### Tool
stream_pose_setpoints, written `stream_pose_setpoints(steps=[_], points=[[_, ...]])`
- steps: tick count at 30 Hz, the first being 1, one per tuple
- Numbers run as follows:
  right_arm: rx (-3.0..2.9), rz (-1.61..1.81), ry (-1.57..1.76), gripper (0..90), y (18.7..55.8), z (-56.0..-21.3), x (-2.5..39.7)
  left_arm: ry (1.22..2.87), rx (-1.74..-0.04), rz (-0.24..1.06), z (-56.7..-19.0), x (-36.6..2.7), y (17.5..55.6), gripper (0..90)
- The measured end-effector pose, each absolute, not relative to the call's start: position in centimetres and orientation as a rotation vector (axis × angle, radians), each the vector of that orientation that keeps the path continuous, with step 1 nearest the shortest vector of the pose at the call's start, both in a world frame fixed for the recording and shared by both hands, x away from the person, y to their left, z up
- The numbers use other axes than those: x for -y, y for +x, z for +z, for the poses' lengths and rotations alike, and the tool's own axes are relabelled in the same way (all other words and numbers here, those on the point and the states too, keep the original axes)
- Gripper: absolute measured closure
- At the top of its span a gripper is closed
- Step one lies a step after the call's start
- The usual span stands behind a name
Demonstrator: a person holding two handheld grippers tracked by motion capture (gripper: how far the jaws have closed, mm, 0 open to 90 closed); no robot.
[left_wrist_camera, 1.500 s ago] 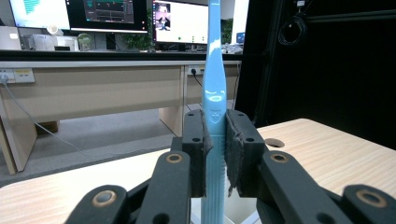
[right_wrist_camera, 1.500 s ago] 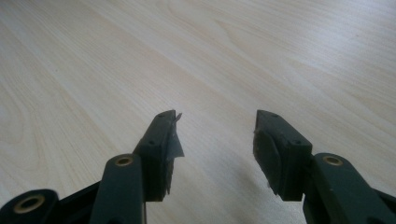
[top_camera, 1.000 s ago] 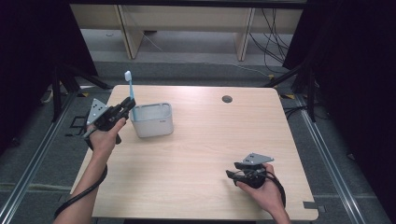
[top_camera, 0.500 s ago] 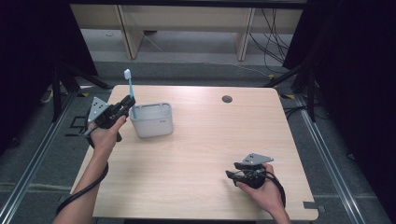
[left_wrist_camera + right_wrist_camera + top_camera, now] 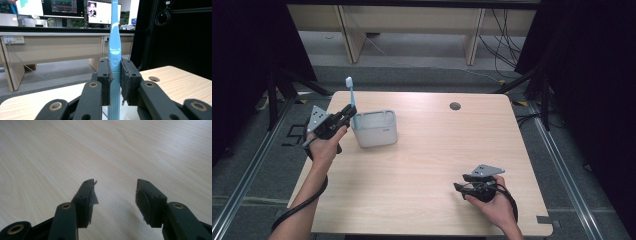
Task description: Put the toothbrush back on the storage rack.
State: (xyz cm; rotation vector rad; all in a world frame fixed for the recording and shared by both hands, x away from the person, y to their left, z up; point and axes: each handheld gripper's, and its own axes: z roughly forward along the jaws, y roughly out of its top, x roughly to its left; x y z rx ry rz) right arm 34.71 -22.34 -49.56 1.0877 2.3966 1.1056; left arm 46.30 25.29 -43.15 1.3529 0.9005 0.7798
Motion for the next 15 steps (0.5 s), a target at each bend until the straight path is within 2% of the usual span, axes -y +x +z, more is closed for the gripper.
stream_pose_setpoints(steps=[15], points=[[-2.401,1.108,1.127,50.0,34.54,-49.61,22.19,1.391,-0.922,0.778,-44.20,-25.55,45.98,78.2]])
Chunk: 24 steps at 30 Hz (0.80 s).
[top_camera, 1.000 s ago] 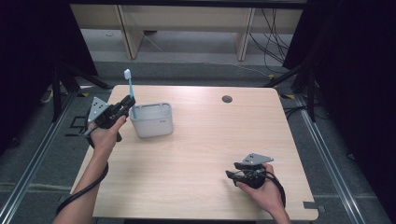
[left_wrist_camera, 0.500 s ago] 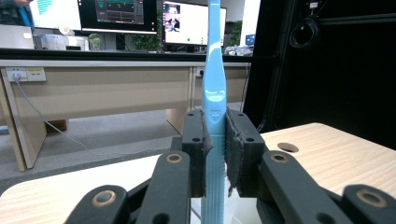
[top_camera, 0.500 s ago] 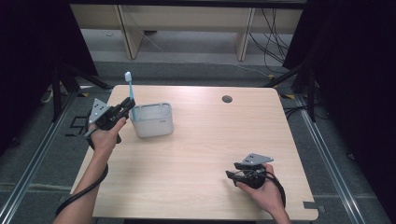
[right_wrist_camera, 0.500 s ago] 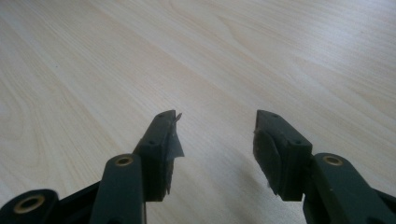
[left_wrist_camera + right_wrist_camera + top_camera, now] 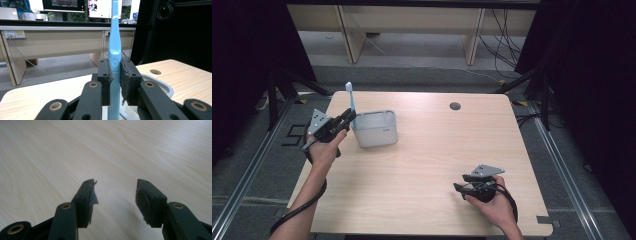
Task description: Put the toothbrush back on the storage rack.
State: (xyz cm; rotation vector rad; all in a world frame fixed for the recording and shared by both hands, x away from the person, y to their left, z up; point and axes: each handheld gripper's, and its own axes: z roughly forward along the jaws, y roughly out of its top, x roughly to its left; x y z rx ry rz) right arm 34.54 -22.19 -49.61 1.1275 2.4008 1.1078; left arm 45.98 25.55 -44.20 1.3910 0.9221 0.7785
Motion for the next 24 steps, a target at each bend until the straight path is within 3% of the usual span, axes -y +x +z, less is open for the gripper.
stream_pose_setpoints(steps=[24], points=[[-2.411,1.103,1.114,50.0,34.6,-49.7,22.0,1.434,-0.963,0.768,-45.6,-25.7,45.9,78.2]])
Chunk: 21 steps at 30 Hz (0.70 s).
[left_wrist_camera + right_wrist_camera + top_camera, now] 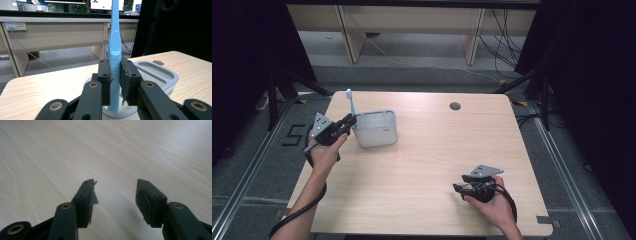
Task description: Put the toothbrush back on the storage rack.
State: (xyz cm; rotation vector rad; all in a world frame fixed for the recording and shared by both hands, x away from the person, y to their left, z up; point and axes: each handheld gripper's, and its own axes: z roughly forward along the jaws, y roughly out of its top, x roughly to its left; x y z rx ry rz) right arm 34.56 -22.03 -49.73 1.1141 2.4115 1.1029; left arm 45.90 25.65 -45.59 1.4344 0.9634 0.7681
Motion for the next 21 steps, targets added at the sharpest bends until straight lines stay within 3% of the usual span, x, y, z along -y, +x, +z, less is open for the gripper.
stream_pose_setpoints(steps=[21], points=[[-2.414,1.099,1.115,49.9,34.56,-49.78,22.02,1.457,-0.996,0.748,-46.63,-25.71,45.82,78.4]])
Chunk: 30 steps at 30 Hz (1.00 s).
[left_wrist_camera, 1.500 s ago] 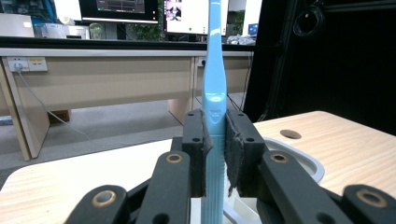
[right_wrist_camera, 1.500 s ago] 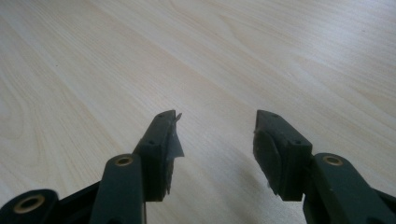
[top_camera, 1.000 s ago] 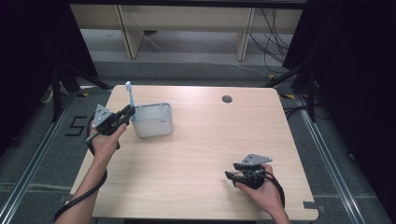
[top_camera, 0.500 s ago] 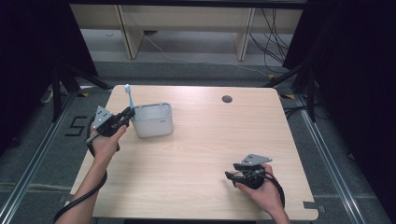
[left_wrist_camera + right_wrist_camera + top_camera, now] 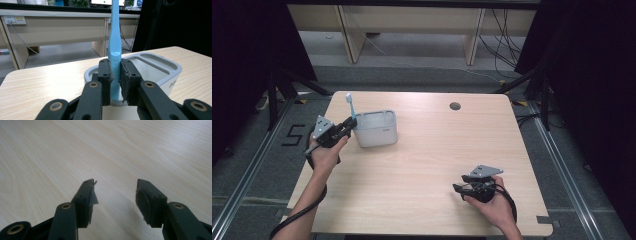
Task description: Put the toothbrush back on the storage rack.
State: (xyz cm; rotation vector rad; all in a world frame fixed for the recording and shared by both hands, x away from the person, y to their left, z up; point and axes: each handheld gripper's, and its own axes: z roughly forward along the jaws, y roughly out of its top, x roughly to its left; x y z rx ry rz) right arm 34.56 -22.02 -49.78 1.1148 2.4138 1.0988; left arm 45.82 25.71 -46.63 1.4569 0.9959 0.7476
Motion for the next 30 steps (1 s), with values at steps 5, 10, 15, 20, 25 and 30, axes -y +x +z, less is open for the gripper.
stream_pose_setpoints(steps=[5,10,15,20,25,30], points=[[-2.413,1.096,1.088,49.9,34.68,-49.75,22.11,1.462,-1.000,0.746,-46.69,-25.83,45.78,78.4],[-2.416,1.098,1.089,49.9,34.70,-49.70,22.07,1.460,-1.006,0.741,-46.69,-25.87,45.74,78.4],[-2.415,1.098,1.078,49.9,34.75,-49.75,22.14,1.472,-1.015,0.729,-46.86,-25.87,45.71,78.4],[-2.417,1.102,1.126,49.8,34.57,-49.75,21.90,1.490,-1.036,0.717,-46.91,-25.88,45.64,78.4],[-2.414,1.100,1.108,49.8,34.61,-49.71,21.98,1.507,-1.048,0.709,-46.60,-25.80,45.54,78.3],[-2.420,1.101,1.165,49.8,34.39,-49.67,21.83,1.519,-1.045,0.713,-46.41,-25.72,45.60,78.3]])
